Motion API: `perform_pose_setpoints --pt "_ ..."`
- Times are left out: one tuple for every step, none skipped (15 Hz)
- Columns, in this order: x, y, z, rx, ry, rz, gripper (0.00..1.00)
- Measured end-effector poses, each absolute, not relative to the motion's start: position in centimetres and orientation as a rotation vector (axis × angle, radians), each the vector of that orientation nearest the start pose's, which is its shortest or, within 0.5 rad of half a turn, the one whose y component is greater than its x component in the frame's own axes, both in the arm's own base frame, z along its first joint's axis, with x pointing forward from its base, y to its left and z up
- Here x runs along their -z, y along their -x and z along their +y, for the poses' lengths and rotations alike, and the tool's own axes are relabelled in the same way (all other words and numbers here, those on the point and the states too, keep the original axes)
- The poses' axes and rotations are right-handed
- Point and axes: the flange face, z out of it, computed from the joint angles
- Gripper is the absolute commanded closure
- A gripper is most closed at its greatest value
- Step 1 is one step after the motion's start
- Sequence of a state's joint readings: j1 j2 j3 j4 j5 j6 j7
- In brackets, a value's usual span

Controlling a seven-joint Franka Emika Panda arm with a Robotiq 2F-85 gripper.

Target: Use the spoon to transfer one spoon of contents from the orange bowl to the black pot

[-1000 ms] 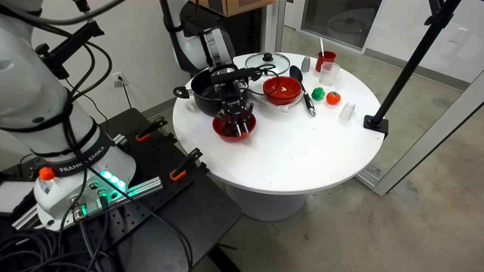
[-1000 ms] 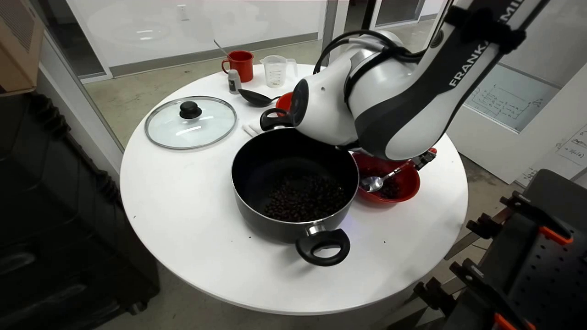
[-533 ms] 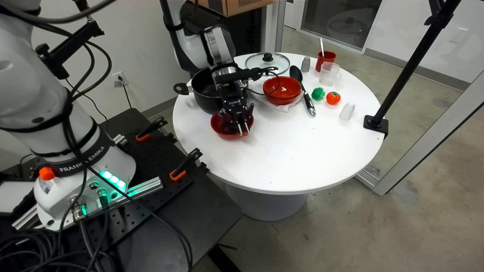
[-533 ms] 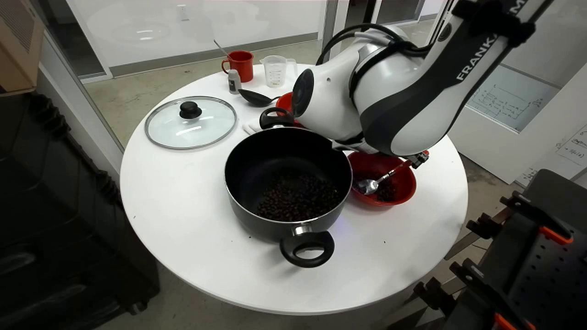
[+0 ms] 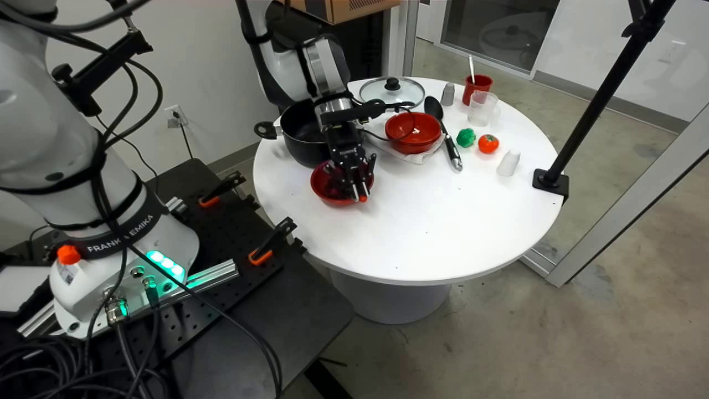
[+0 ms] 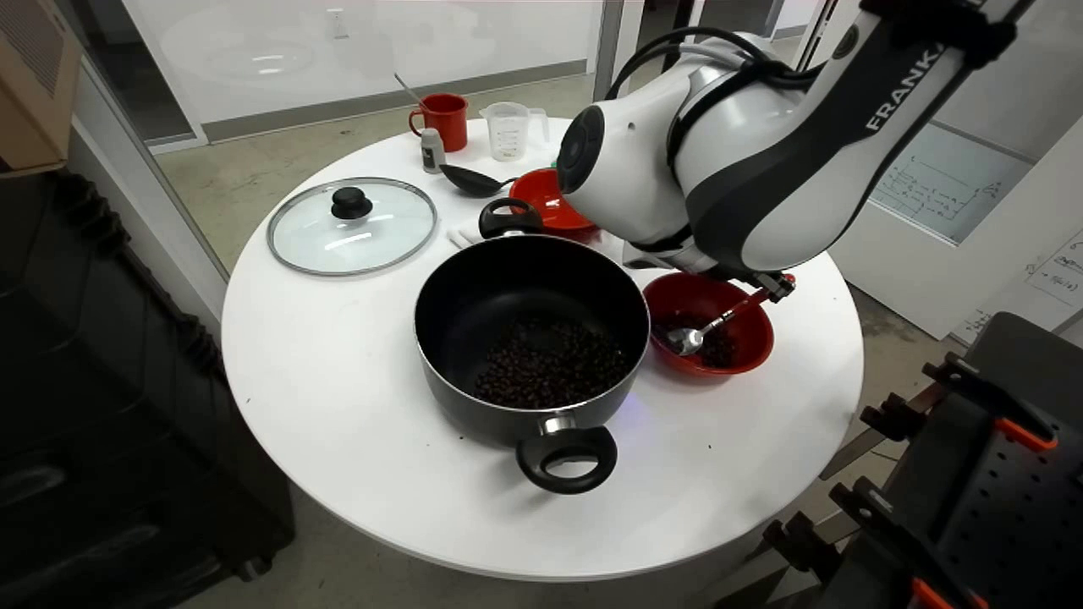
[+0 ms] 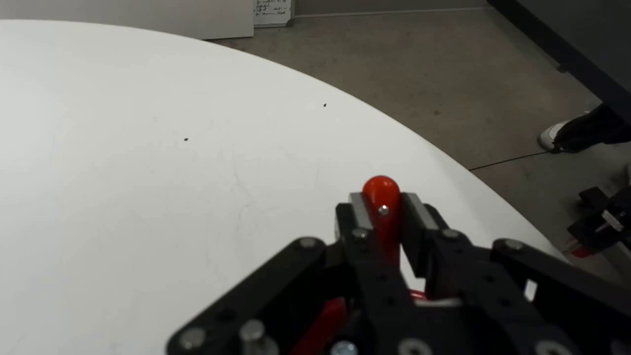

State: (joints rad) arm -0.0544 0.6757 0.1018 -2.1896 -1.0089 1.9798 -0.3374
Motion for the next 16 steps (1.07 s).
perform_pose_setpoints --pt "-5.2 -44.8 -2.8 -1.493 2.681 -1.9 0.95" --pt "-5.3 -44.6 -3.3 -1.487 2.687 -1.89 0.95" --pt "-5.4 -44.5 -3.7 -1.482 2.693 -1.879 0.95" --pt "-5.5 -44.4 -4.2 -1.475 2.699 -1.868 0.95" --pt "-5.5 -44.2 -4.5 -1.469 2.705 -1.858 0.95" --pt "-5.6 -44.1 -4.9 -1.463 2.71 -1.849 0.95" --pt "-5.6 -44.0 -5.2 -1.457 2.714 -1.844 0.95" --pt "-5.8 -43.9 -5.4 -1.454 2.718 -1.84 0.95" --pt "-6.0 -43.8 -5.5 -1.453 2.721 -1.838 0.95" --pt "-6.2 -43.7 -5.5 -1.453 2.723 -1.837 0.95" --pt "-6.4 -43.7 -5.5 -1.451 2.725 -1.838 0.95" --pt "-6.6 -43.6 -5.5 -1.449 2.728 -1.84 0.95" --pt "-6.9 -43.6 -5.5 -1.446 2.732 -1.842 0.95" --pt "-7.1 -43.5 -5.5 -1.444 2.735 -1.843 0.95" --pt "-7.4 -43.5 -5.4 -1.441 2.738 -1.846 0.95" --pt "-7.7 -43.5 -5.3 -1.437 2.742 -1.848 0.95"
